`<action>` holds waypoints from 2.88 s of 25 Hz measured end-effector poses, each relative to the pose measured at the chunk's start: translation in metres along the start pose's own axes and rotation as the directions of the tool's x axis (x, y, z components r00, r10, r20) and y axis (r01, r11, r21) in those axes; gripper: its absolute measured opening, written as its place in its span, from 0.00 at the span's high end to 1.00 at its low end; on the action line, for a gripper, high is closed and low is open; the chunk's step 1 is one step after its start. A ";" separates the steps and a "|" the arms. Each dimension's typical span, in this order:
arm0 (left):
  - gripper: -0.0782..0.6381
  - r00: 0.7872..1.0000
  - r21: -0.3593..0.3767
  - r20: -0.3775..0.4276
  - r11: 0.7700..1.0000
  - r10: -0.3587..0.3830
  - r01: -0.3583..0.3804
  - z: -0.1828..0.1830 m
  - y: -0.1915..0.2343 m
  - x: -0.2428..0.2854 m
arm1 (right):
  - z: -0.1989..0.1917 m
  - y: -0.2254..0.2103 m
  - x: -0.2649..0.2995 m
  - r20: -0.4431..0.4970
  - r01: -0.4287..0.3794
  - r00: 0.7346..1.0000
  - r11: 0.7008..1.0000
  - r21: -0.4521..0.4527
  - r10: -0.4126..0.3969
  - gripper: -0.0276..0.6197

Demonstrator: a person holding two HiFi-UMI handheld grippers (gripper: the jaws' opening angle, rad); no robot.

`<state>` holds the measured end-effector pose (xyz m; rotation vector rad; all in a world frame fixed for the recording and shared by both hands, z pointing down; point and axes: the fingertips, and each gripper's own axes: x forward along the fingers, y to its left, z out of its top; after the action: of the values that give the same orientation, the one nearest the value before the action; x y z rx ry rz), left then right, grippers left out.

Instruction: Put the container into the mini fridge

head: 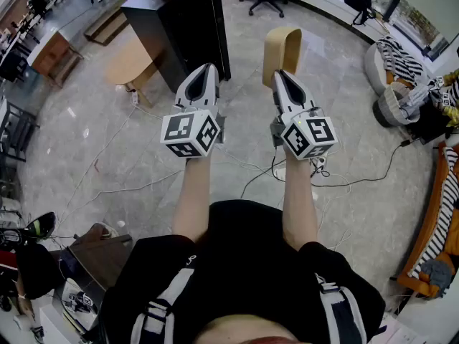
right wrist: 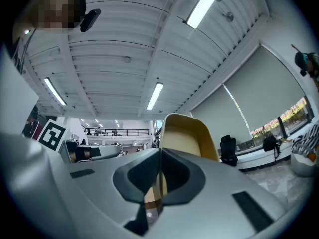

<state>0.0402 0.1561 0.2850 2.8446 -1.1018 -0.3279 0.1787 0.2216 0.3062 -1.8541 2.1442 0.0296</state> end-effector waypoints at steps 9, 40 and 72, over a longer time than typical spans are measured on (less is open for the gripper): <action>0.88 0.999 -0.014 -0.041 1.000 0.019 -0.019 -0.026 0.044 0.020 | -0.016 -0.012 0.038 0.020 -0.032 0.999 0.999 0.030 0.032 0.93; 0.88 0.958 -0.124 -0.208 0.967 0.195 -0.223 -0.151 0.434 0.315 | -0.284 -0.101 0.517 -0.468 -0.182 0.872 0.982 -0.040 0.143 0.93; 0.88 0.924 -0.107 -0.289 0.951 0.250 -0.291 -0.152 0.479 0.273 | -0.393 -0.039 0.684 -0.681 -0.647 0.673 0.676 -0.352 0.288 0.78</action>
<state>-0.0437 -0.3832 0.4555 2.4698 -1.3256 0.0041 0.0512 -0.5272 0.5229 -1.5773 3.3618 0.3049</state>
